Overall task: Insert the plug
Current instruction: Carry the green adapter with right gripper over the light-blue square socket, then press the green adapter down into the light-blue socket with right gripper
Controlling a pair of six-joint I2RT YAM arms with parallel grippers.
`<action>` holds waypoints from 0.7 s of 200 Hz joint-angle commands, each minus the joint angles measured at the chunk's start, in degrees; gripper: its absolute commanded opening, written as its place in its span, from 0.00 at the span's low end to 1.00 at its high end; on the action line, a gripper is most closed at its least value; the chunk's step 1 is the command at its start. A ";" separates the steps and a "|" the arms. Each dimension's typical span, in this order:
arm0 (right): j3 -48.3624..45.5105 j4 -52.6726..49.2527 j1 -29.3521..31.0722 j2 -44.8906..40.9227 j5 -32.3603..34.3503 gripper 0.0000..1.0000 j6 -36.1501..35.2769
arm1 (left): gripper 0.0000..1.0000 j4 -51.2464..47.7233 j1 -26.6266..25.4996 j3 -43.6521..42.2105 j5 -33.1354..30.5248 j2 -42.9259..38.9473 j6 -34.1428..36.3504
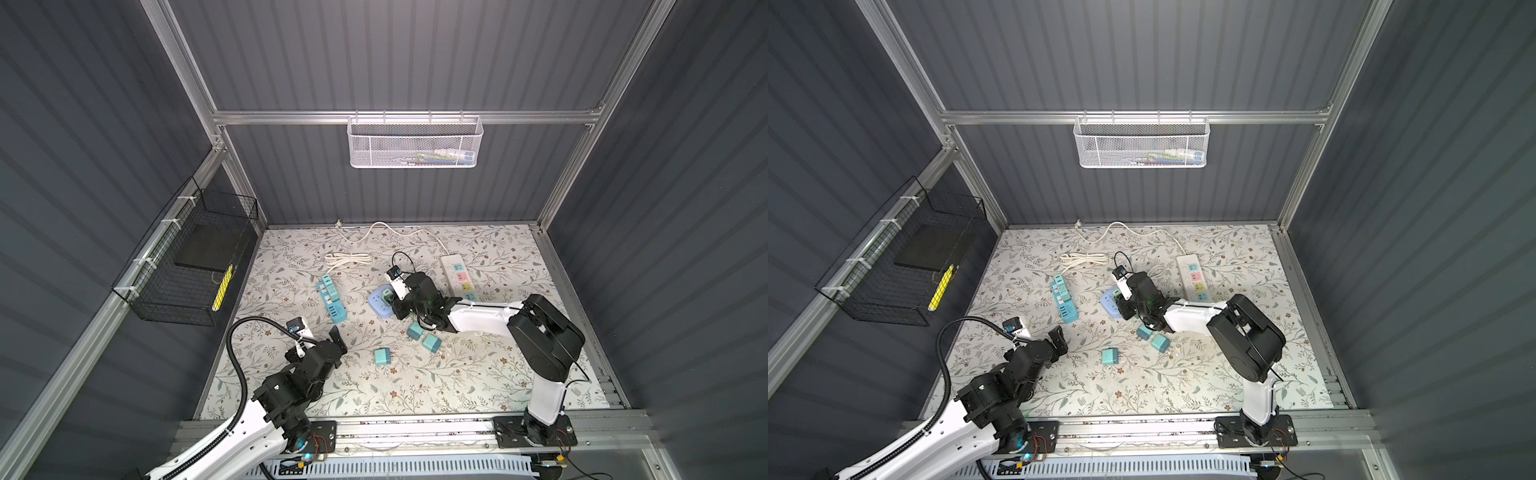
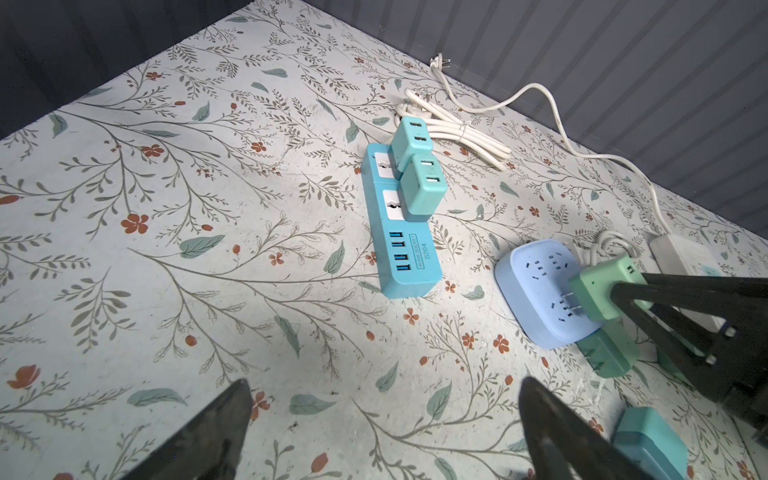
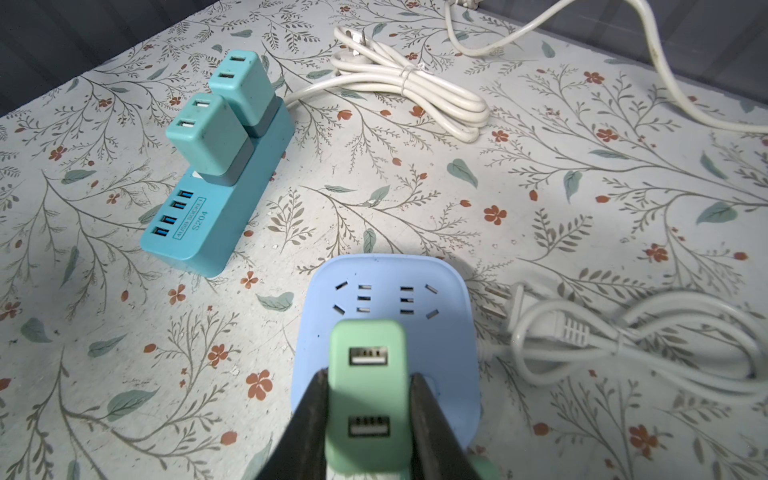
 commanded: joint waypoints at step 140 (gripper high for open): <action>-1.55 -1.95 1.88 0.71 2.40 0.21 -1.22 | 1.00 0.92 0.05 -0.64 -0.93 -2.54 1.98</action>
